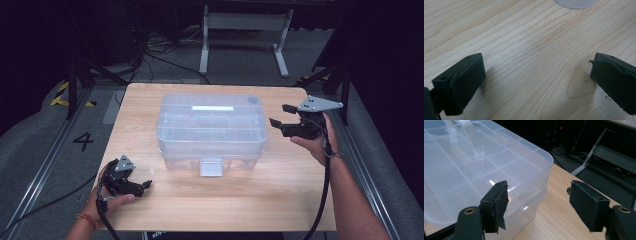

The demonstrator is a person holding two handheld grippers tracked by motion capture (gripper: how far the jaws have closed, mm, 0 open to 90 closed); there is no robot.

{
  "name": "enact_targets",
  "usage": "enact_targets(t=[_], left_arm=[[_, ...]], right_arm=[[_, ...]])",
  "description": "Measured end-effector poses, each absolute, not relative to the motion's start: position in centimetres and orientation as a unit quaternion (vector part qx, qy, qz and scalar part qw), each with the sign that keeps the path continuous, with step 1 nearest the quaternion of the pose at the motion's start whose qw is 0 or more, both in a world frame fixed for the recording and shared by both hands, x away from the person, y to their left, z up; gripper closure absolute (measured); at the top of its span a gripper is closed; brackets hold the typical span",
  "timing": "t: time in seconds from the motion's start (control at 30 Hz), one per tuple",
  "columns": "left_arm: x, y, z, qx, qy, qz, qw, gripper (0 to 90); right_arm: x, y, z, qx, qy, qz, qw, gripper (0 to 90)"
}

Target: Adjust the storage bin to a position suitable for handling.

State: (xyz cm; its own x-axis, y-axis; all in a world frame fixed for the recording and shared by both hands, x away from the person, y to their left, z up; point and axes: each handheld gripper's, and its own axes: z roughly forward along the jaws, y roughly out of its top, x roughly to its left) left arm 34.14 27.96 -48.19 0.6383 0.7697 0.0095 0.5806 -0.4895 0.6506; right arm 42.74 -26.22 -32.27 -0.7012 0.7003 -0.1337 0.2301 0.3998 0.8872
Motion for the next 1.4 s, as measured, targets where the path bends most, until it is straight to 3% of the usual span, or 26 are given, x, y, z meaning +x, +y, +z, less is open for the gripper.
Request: enact_targets(t=[1.4], left_arm=[[34.1,28.0,-48.2,0.848,0.397,0.15,0.316,0.5]], right_arm=[[44.8,-17.5,-31.1,0.227,0.833,0.452,0.224,34.8]])
